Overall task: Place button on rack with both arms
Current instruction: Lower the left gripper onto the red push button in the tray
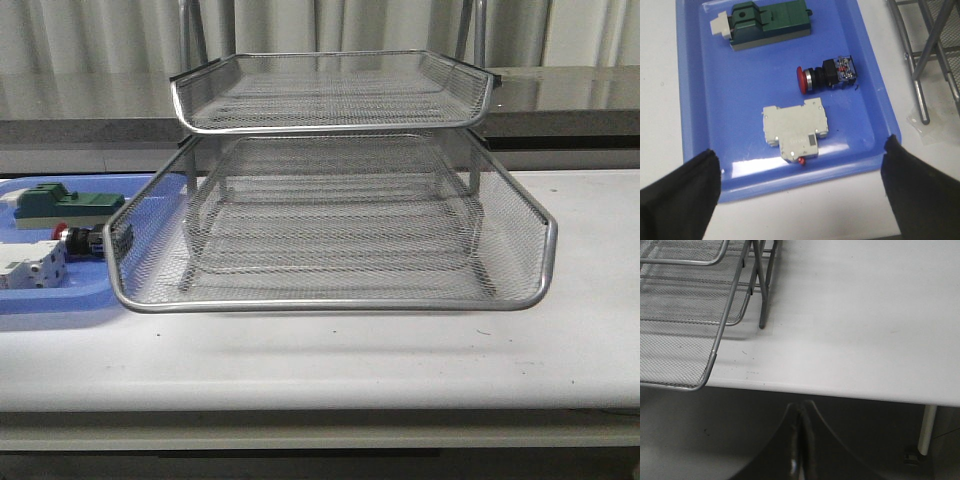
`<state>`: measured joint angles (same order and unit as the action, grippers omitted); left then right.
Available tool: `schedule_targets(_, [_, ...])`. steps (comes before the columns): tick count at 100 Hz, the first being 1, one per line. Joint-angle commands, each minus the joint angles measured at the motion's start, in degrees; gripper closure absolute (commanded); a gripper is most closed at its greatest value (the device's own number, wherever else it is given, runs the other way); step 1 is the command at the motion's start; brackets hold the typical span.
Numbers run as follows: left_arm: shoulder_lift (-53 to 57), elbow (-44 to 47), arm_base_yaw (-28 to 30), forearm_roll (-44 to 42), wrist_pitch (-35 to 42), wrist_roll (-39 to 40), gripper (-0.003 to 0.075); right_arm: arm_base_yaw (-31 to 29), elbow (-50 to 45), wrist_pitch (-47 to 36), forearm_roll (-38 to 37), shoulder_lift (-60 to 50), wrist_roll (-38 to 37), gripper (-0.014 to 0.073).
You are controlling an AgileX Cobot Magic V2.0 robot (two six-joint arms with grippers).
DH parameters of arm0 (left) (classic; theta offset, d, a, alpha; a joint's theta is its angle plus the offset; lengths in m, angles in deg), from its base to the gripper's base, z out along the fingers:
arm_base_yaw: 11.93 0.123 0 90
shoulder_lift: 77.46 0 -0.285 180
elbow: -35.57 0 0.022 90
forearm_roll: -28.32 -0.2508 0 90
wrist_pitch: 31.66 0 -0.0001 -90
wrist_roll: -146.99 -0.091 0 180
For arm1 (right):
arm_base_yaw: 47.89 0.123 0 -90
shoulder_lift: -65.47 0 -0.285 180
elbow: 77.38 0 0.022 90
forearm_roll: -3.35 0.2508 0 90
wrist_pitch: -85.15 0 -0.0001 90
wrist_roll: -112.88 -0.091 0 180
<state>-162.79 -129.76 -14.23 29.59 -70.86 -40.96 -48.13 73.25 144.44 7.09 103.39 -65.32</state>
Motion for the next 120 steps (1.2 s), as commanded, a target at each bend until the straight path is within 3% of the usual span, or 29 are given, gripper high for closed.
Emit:
schedule_targets(1, [-2.23, -6.49, 0.06, 0.18, 0.52, -3.5, 0.0104, -0.24, 1.92, -3.27, -0.12, 0.34, 0.15, 0.0663])
schedule_targets(35, [-21.52, -31.03, 0.06, 7.56, -15.71, -27.74, 0.0104, -0.24, 1.92, -3.27, -0.12, 0.34, 0.15, 0.0663])
schedule_targets(62, [-35.56, -47.25, 0.06, 8.8, -27.55, -35.68, 0.0104, -0.24, 1.92, -3.27, -0.12, 0.34, 0.15, 0.0663])
schedule_targets(84, [-41.73, -51.99, -1.53, 9.23, -29.22, -41.85, 0.0104, -0.24, 1.92, -3.27, -0.12, 0.34, 0.15, 0.0663])
schedule_targets(120, [-46.09, -52.12, -2.63, 8.41, -24.33, -45.93, 0.0104, -0.24, 1.92, -3.26, -0.12, 0.34, 0.15, 0.0663])
